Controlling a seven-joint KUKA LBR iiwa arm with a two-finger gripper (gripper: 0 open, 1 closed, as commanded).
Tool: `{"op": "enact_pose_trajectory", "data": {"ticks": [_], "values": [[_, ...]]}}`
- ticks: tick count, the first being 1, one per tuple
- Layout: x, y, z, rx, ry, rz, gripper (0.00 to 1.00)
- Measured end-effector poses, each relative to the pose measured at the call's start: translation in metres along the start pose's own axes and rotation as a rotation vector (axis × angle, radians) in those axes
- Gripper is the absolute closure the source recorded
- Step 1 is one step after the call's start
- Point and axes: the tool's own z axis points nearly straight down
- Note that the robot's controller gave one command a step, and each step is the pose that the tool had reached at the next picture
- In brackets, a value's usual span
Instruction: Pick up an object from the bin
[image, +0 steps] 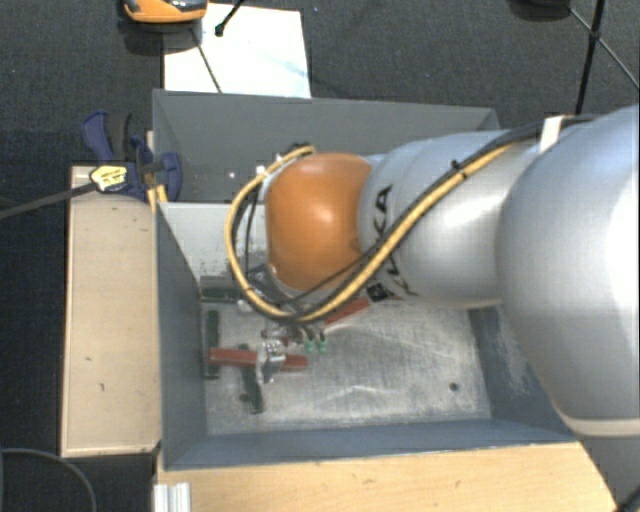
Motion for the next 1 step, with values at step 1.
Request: {"op": "enact_pose_trajectory", "data": {"ticks": [1], "values": [[-0.0165, -0.0265, 0.0753, -0.002, -0.009, 0.111, 1.00]]}}
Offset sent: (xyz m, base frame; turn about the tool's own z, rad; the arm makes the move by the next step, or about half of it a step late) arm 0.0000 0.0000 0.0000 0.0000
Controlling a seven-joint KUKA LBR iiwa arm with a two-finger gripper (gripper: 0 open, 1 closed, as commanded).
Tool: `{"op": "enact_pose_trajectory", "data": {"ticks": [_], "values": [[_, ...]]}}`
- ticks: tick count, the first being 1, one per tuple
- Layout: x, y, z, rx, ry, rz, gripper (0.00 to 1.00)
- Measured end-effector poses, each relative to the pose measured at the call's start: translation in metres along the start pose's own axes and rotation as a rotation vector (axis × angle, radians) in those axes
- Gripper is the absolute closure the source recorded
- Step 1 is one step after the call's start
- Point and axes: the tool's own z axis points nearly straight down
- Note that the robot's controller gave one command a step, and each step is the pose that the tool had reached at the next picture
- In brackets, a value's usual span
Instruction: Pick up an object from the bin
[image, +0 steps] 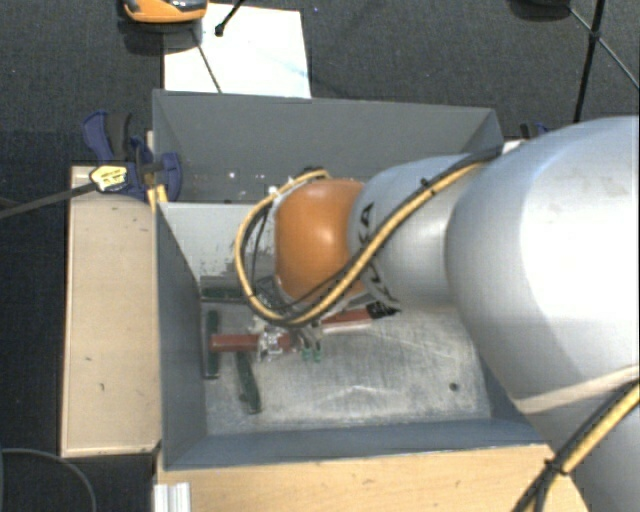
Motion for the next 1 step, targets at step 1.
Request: {"op": "enact_pose_trajectory", "data": {"ticks": [1], "values": [[0.0000, 0.0000, 0.0000, 0.000, 0.000, 0.001, 1.00]]}}
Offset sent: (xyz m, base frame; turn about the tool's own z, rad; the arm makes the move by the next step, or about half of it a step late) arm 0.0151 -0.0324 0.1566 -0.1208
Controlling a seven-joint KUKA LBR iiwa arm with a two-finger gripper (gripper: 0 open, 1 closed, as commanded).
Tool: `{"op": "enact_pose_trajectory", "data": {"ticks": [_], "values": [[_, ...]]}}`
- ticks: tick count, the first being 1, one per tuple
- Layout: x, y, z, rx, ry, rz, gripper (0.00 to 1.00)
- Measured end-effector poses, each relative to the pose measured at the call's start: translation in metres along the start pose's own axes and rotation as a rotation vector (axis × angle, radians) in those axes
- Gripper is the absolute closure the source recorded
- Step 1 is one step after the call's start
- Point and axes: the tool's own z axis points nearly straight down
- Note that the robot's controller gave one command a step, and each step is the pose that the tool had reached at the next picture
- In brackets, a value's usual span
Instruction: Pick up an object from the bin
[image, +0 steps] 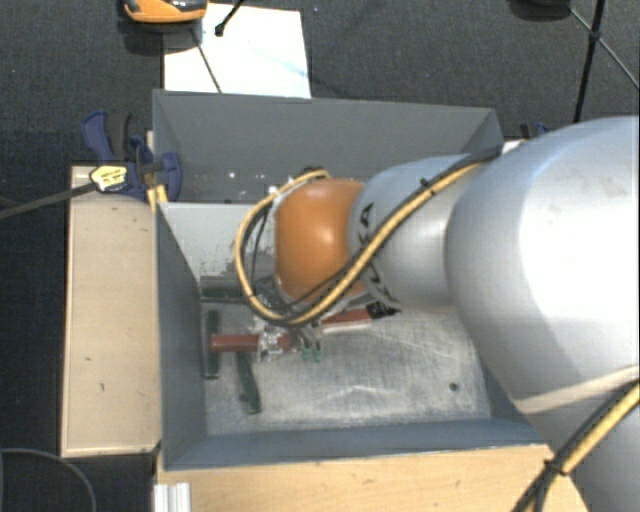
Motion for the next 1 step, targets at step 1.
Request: {"op": "enact_pose_trajectory", "data": {"ticks": [1], "values": [[-0.0187, -0.0318, -0.1595, 0.002, 0.002, -0.121, 1.00]]}}
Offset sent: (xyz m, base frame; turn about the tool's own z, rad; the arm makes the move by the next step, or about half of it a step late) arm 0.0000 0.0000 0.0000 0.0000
